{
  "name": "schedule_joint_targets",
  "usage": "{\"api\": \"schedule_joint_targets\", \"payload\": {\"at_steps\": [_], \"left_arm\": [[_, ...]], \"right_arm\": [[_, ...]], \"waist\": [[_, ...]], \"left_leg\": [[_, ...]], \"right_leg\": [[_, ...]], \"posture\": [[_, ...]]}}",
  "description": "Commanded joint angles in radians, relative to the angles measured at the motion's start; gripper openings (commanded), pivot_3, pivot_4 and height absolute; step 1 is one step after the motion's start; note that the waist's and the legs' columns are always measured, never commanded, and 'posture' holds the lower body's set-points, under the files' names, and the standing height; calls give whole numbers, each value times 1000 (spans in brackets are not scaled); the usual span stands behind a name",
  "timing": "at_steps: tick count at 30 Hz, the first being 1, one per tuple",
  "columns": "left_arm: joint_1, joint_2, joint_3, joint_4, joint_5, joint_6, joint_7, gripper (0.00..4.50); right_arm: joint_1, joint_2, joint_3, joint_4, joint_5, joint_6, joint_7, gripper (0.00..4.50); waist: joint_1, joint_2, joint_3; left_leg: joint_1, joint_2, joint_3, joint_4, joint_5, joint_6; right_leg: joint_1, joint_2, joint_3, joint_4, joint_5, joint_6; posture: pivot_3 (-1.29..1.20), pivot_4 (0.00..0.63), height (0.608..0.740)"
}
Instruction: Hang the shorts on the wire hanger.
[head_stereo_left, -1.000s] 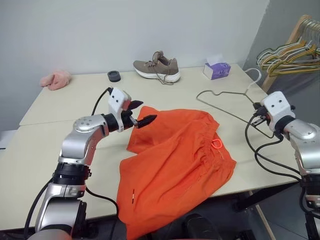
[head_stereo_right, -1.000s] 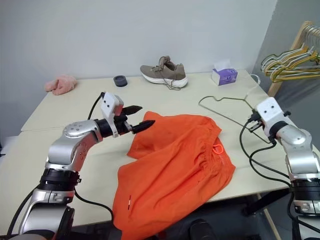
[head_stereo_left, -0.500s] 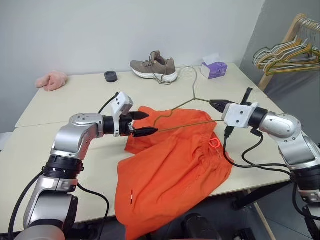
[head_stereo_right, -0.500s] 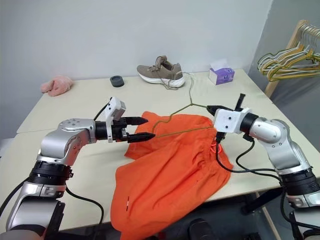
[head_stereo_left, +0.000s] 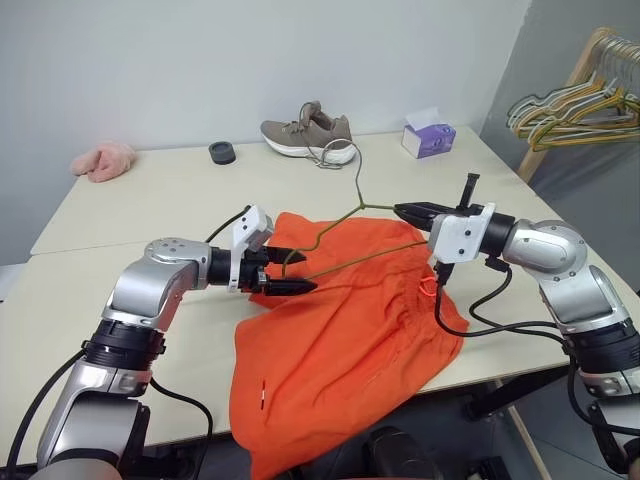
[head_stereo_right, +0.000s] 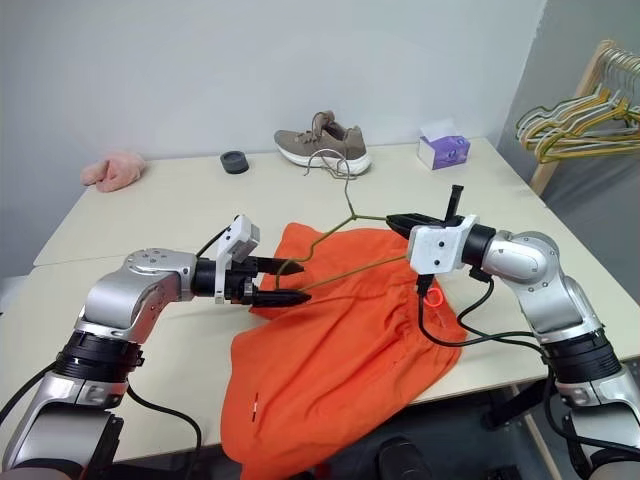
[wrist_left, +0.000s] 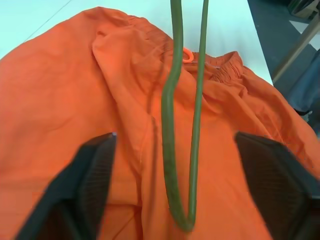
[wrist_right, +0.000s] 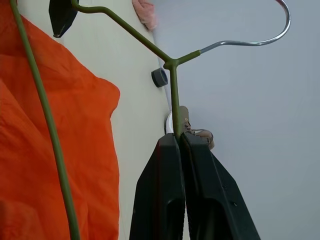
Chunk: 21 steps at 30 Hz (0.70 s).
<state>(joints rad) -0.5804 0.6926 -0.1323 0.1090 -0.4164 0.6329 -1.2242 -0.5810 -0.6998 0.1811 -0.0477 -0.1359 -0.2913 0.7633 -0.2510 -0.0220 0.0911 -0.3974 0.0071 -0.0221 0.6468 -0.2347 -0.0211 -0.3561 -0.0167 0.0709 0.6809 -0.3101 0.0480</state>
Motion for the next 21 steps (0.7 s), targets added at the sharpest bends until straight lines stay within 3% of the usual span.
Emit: {"api": "schedule_joint_targets", "payload": {"at_steps": [1,9,13,17,21], "left_arm": [[1,9,13,-49,-15,17,-5,2629],[21,12,14,-67,-11,16,-10,43],[26,12,16,-71,-12,16,-8,13],[40,21,17,-78,-1,2,-3,0],[57,37,10,-89,25,-35,-3,0]], "right_arm": [[-26,11,-19,-50,16,-8,-2,0],[-6,32,-8,-82,39,17,27,0],[14,30,0,-104,53,27,61,0],[35,30,-4,-149,103,97,100,1034],[40,-2,-59,-216,181,291,137,2455]], "waist": [[0,0,0],[1,0,0],[1,0,0],[2,0,0],[2,0,0]], "left_leg": [[0,0,0,0,0,0],[0,0,0,0,0,0],[0,0,0,0,0,0],[0,0,-1,0,0,0],[0,0,-1,0,0,0]], "right_leg": [[0,0,0,0,0,0],[0,-1,0,0,0,0],[0,-1,0,0,0,0],[0,-1,-1,0,0,0],[0,-1,-1,0,0,0]], "posture": [[-254,55,740],[-249,53,740],[-249,53,740],[-246,51,740],[-245,45,740]]}}
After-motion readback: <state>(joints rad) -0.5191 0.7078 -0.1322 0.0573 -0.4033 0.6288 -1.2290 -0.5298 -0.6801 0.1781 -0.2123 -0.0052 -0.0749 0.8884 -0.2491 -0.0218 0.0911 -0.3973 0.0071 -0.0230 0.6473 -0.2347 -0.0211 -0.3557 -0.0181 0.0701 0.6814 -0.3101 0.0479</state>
